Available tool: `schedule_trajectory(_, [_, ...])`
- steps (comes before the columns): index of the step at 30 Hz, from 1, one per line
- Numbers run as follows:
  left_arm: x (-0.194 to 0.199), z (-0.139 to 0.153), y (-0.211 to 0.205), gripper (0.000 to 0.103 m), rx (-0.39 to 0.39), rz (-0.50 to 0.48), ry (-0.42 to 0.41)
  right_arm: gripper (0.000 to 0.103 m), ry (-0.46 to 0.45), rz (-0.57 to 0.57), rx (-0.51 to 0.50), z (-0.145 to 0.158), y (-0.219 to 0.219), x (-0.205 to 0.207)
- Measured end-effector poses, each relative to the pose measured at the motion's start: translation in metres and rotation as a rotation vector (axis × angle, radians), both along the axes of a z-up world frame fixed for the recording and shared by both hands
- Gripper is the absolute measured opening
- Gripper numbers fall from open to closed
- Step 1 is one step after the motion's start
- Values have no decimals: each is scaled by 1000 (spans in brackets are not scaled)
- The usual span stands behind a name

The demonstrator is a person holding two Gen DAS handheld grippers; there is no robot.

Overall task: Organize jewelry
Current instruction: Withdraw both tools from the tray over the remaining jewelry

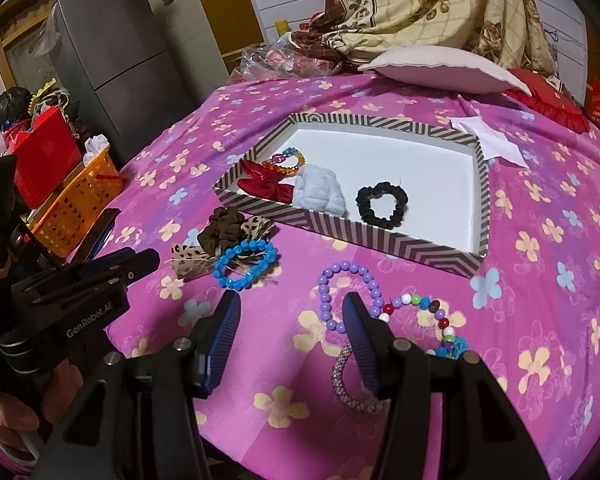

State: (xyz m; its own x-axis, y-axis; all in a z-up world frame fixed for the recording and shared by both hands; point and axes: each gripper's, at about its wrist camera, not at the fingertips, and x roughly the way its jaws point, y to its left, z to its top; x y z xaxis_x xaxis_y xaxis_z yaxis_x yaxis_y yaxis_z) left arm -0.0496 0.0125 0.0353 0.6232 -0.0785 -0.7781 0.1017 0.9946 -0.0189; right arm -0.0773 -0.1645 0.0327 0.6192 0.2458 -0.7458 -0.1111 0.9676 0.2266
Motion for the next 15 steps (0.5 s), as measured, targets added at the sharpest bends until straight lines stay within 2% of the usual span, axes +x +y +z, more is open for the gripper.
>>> schedule_trajectory(15, [-2,-3,0,49,6,-6,9,59,14,4,-4,-5,1,0])
